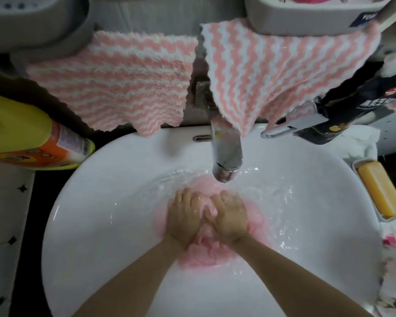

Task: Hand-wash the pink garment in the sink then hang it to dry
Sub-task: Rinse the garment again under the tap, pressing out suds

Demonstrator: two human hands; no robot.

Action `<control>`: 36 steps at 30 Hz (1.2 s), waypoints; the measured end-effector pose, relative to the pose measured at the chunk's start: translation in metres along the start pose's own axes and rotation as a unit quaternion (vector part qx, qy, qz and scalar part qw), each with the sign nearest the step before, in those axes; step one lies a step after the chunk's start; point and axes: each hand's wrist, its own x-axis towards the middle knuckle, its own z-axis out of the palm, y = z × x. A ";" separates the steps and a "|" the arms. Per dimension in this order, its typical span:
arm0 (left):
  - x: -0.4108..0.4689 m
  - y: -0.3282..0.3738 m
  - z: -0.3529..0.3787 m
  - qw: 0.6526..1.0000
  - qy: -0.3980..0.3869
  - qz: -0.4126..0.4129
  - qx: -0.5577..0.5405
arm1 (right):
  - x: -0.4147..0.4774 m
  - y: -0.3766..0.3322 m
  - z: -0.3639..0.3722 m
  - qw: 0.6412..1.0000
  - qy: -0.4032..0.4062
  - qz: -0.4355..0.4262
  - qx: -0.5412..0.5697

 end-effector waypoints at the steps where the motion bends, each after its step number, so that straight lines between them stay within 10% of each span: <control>1: 0.004 0.000 0.003 1.000 0.008 0.002 0.002 | 0.005 0.001 0.002 1.000 -0.001 0.006 -0.006; 8: 0.029 -0.001 -0.016 0.988 -0.111 -0.077 -0.077 | 0.034 -0.012 -0.024 0.975 -0.136 0.147 0.099; 15: 0.033 -0.002 -0.099 0.857 -0.043 -0.181 -0.480 | 0.033 -0.008 -0.113 0.831 -0.154 0.314 0.432; 17: 0.023 -0.004 -0.116 0.843 -0.033 -0.180 -0.506 | 0.015 -0.011 -0.131 0.866 -0.144 0.275 0.392; 20: -0.004 -0.012 -0.095 0.964 -0.063 -0.062 -0.249 | -0.014 -0.010 -0.115 0.981 -0.122 0.105 0.109; 25: -0.041 -0.009 -0.033 0.983 -0.157 0.011 -0.094 | -0.030 0.000 -0.057 0.977 -0.209 0.040 -0.004; 36: -0.006 0.006 -0.002 0.990 0.008 -0.060 -0.130 | -0.002 0.007 -0.017 0.995 -0.067 0.002 -0.077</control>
